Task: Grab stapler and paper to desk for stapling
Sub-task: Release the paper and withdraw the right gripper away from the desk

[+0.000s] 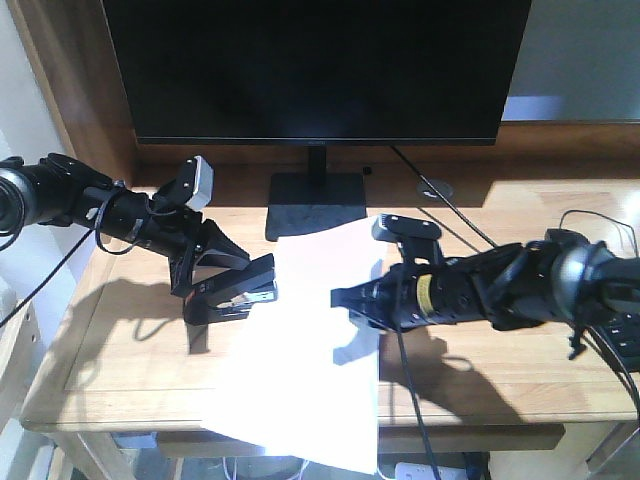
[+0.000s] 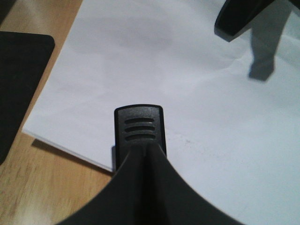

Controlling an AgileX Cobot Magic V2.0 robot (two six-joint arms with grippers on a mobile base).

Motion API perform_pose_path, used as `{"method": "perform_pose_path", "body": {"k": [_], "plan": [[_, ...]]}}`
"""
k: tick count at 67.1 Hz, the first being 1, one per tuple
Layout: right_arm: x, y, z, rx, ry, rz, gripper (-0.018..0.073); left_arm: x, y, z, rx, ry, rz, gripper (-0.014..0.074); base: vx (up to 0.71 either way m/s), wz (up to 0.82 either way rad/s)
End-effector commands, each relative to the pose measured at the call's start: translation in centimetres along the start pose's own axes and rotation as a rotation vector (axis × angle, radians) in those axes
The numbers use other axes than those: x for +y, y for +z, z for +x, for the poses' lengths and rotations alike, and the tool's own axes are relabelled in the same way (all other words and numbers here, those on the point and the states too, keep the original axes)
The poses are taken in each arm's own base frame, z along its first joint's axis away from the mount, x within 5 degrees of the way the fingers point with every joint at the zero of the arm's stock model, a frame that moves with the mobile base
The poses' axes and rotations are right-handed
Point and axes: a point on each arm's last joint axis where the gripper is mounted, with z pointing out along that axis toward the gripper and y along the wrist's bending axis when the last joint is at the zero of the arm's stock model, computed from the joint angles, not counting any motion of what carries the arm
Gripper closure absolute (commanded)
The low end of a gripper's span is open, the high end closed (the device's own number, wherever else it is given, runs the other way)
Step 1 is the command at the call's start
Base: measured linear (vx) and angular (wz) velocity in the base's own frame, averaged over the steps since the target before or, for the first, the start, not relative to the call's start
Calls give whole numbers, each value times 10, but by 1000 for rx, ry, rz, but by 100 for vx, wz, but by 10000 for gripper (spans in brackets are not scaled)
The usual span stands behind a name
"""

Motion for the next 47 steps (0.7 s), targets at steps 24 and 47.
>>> {"method": "perform_pose_path", "body": {"k": [24, 47], "plan": [[14, 17, -42, -80, -35, -80, 559, -1, -17, -34, -85, 34, -30, 603, 0, 0], [11, 31, -56, -110, -37, -61, 402, -1, -17, -34, -85, 34, -30, 603, 0, 0]]}}
